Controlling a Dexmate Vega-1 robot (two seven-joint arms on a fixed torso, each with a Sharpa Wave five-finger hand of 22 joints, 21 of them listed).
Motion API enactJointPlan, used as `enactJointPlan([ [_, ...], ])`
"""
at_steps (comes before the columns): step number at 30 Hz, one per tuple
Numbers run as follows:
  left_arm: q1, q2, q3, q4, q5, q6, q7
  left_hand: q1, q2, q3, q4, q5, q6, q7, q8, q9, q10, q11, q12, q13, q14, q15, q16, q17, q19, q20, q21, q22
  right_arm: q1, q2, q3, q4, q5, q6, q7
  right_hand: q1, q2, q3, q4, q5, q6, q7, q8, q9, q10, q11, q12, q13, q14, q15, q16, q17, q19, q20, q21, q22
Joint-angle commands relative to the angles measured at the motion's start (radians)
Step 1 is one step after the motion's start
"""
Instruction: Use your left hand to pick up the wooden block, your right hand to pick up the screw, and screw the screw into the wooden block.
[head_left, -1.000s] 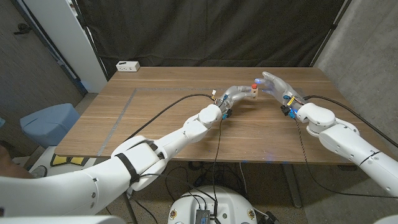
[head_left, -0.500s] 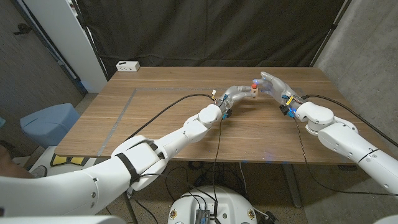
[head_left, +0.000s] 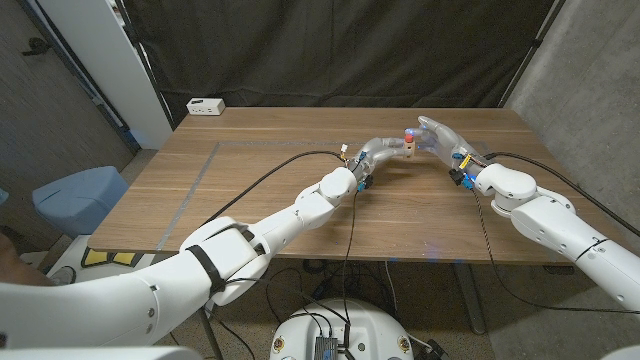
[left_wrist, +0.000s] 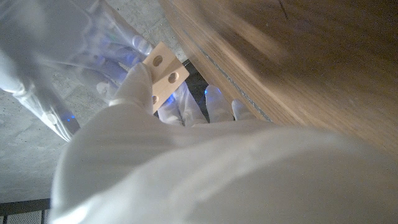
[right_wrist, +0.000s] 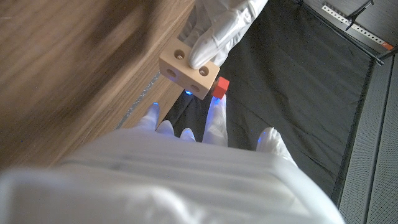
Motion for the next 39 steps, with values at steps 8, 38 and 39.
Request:
enactJointPlan([
  [8, -0.002, -0.002, 0.001, 0.004, 0.0, -0.003, -0.002, 0.003, 0.009, 0.035, 0.028, 0.003, 0.028, 0.007, 0.006, 0.004, 0.008, -0.001, 0.008, 0.005, 0.008, -0.046, 0.004, 0.002, 0.002, -0.007, 0.002, 0.003, -0.01, -0.004, 0.006, -0.013, 0.009, -0.008, -0.016, -0.002, 0.004, 0.008, 0.002, 0.006, 0.049, 0.008, 0.019, 0.004, 0.019, -0.011, 0.017, 0.002, -0.074, 0.002, 0.009, 0.0, 0.007, 0.001, 0.006, 0.004],
  [38, 0.009, 0.007, -0.001, -0.02, 0.0, 0.004, 0.002, 0.003, 0.008, 0.034, 0.027, 0.002, 0.027, 0.008, 0.005, 0.004, 0.007, -0.001, 0.007, 0.005, 0.008, -0.046, 0.004, 0.003, 0.002, -0.007, 0.002, 0.003, -0.059, -0.018, 0.034, -0.053, 0.015, -0.02, -0.063, 0.005, 0.008, 0.017, -0.002, 0.008, 0.111, 0.016, 0.034, 0.006, 0.065, -0.022, 0.024, 0.001, -0.05, 0.001, 0.015, -0.004, 0.021, 0.001, 0.011, 0.004],
  [39, 0.009, 0.007, -0.001, -0.02, 0.0, 0.004, 0.001, 0.004, 0.008, 0.034, 0.027, 0.003, 0.027, 0.008, 0.005, 0.004, 0.007, -0.001, 0.007, 0.005, 0.008, -0.046, 0.004, 0.002, 0.002, -0.007, 0.002, 0.003, -0.061, -0.018, 0.034, -0.053, 0.014, -0.019, -0.064, 0.005, 0.009, 0.017, -0.002, 0.008, 0.113, 0.017, 0.035, 0.006, 0.067, -0.023, 0.024, 0.001, -0.05, 0.001, 0.015, -0.004, 0.022, 0.001, 0.011, 0.004],
])
